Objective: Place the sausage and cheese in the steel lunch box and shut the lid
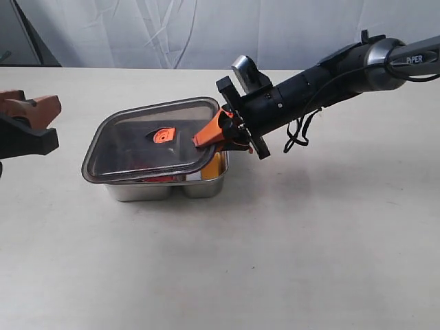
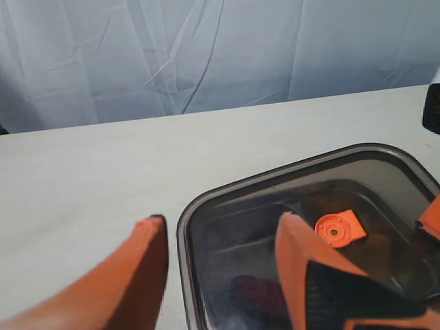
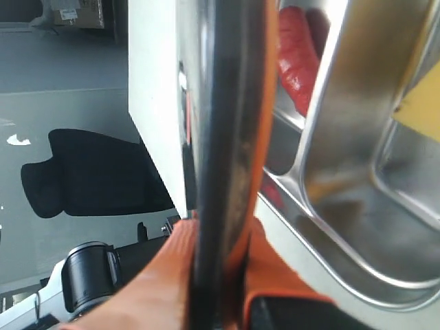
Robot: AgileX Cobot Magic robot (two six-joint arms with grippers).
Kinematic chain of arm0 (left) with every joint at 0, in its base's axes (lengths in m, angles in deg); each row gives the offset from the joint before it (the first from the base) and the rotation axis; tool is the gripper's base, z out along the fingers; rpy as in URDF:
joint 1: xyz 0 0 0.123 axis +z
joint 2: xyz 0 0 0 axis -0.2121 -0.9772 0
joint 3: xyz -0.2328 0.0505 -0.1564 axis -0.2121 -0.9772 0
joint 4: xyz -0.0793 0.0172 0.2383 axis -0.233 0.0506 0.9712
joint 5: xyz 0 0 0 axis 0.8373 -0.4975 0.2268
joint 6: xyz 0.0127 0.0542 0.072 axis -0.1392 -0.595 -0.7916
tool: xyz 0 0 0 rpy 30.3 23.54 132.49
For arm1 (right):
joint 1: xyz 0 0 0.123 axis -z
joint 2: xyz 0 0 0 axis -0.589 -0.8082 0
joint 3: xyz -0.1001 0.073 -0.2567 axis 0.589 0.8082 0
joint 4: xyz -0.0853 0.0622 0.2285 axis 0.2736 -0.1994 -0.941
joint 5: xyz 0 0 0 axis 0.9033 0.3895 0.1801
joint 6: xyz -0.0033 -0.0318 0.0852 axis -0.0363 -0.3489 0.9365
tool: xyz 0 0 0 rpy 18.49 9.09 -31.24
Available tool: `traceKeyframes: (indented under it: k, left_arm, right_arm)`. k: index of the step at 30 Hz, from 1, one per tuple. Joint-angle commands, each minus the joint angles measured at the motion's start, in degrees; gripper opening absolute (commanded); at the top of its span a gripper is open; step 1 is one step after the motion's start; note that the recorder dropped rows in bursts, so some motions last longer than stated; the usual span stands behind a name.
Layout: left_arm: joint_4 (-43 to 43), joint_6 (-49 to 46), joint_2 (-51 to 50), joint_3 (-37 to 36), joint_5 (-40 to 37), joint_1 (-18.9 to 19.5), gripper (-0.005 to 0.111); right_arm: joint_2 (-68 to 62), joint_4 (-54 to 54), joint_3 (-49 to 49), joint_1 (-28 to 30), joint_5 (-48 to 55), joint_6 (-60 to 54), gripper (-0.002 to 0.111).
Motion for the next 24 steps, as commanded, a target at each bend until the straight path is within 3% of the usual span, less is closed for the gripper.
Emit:
traceKeyframes:
  k: [1,14,24]
  left_arm:
    - [0.2,-0.1,-3.3,-0.2,0.6,0.3,0.047]
    - [3.7,0.0,-11.3,-0.2,3.1,0.3,0.042]
    - [3.7,0.2,-12.0,-0.2,3.7,0.3,0.042]
  right_arm:
    - [-1.6,2.5,-0.5,1.0,-2.4,1.4,-0.001]
    - [-2.3,1.9,-2.2,2.0,-2.4,2.6,-0.001]
    - [-2.3,10.6,-5.1,2.0,-2.9,4.5,-0.001]
